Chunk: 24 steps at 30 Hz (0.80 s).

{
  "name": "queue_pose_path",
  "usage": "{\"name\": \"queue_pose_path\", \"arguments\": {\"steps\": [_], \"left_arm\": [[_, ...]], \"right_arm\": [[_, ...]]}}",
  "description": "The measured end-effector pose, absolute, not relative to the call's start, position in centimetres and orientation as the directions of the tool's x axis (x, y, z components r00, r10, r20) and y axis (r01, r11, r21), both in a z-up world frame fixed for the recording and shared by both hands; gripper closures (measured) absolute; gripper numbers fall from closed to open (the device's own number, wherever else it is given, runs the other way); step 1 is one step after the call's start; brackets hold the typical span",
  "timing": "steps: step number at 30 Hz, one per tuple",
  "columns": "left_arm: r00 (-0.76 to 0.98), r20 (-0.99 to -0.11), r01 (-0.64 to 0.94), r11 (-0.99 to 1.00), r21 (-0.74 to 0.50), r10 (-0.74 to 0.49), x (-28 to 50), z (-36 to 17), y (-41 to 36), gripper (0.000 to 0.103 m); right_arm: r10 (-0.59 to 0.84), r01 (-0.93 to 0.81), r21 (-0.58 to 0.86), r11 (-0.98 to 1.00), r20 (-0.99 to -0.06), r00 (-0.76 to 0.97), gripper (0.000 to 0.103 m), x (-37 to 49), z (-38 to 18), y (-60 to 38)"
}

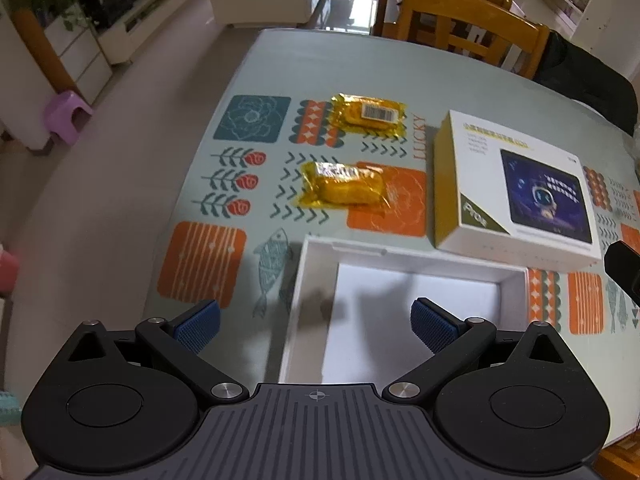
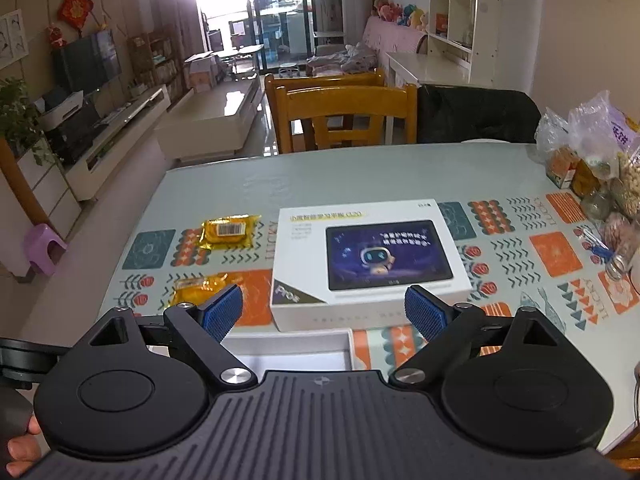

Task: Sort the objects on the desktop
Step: 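Lower the left tool onto the nearer yellow snack pack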

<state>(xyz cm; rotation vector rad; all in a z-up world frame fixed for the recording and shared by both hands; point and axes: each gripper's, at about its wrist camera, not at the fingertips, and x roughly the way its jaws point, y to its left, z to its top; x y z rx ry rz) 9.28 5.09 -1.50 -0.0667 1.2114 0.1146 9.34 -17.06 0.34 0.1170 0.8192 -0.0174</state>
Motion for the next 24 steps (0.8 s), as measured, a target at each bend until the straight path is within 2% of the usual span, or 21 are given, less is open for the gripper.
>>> {"name": "queue_pose_path", "arguments": {"steps": [14, 24], "left_arm": [[0.281, -0.960, -0.090, 0.995, -0.029, -0.002, 16.4, -4.1, 6.2, 0.000], [0.270, -0.963, -0.041, 0.999, -0.001, 0.010, 20.3, -6.2, 5.5, 0.000]], "right_arm": [[-0.015, 0.085, 0.056, 0.995, -0.745, 0.667, 0.000, 15.7, -0.1, -14.3], [-0.029, 0.103, 0.047, 0.994, -0.773, 0.633, 0.000, 18.8, -1.6, -14.1]]}}
